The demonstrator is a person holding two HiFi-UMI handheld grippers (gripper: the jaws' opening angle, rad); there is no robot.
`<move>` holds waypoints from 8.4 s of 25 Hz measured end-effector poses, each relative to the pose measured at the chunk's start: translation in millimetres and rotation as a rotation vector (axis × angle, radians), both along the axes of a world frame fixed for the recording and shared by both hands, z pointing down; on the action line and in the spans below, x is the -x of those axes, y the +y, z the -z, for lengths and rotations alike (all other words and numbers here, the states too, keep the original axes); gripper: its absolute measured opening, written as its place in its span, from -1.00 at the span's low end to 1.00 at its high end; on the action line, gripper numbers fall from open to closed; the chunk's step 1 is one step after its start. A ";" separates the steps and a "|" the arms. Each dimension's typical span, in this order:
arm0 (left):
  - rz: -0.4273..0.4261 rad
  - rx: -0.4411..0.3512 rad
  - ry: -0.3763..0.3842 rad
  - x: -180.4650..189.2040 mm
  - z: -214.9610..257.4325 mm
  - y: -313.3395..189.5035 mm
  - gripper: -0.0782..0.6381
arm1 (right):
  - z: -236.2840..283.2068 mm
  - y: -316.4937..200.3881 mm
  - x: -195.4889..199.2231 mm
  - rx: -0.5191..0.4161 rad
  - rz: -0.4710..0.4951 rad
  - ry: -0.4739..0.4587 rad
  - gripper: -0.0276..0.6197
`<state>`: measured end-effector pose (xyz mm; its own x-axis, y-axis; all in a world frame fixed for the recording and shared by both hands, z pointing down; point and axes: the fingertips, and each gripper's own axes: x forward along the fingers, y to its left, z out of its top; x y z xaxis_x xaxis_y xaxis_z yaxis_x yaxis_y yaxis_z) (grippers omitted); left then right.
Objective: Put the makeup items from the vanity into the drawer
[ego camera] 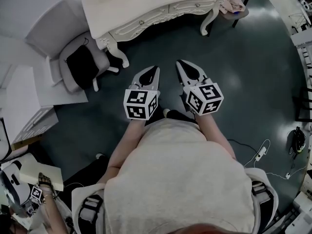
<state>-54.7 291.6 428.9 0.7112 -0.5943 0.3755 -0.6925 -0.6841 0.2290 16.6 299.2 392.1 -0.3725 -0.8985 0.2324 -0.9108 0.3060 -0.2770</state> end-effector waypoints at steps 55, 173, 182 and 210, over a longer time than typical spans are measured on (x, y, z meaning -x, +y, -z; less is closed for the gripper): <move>0.058 0.024 -0.092 -72.4 -10.2 -445.8 -0.76 | -1.9 -451.8 -77.4 0.010 0.057 0.053 -0.89; 0.344 0.092 -0.320 94.5 -34.9 -591.2 -0.17 | -29.3 -590.7 18.2 0.062 0.345 0.115 -0.89; 0.338 0.151 -0.333 96.5 -52.3 -601.6 -0.17 | -37.7 -595.4 14.6 0.085 0.350 0.119 -0.89; 0.329 0.450 -0.168 103.7 -68.5 -604.8 -0.17 | -50.9 -606.7 25.6 0.116 0.372 0.103 -0.89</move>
